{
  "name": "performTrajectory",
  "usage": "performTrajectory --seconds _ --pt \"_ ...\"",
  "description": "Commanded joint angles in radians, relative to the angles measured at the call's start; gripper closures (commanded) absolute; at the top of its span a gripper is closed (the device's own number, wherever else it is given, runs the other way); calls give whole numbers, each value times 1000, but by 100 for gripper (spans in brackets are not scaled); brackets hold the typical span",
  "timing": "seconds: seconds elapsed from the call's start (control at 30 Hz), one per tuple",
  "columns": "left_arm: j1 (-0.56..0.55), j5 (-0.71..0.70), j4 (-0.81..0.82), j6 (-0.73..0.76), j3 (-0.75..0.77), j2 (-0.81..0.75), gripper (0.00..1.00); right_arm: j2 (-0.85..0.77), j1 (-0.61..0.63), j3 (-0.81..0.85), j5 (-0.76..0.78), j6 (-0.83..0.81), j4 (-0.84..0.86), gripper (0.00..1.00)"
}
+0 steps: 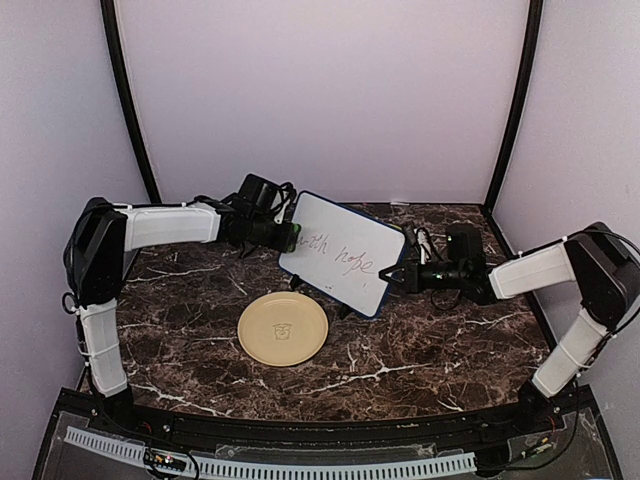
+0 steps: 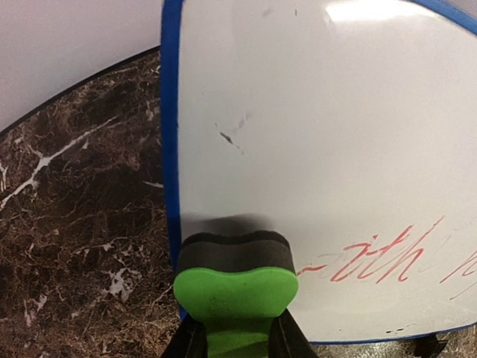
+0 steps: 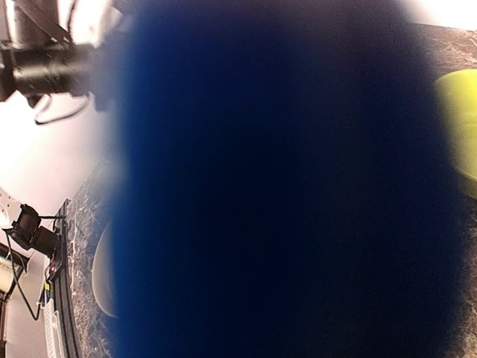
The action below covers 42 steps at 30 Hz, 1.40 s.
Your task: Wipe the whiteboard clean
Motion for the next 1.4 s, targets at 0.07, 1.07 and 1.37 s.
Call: performTrajectory --seconds 0.07,1.07,1.37 --pt "-5 26 12 15 22 45 100 41 2 -4 0 -37 -118 100" --pt "22 52 -90 -59 164 174 100 58 2 -2 -25 -58 -117 100" --pt "2 78 -51 -8 152 193 100 64 2 3 -29 -61 -123 100"
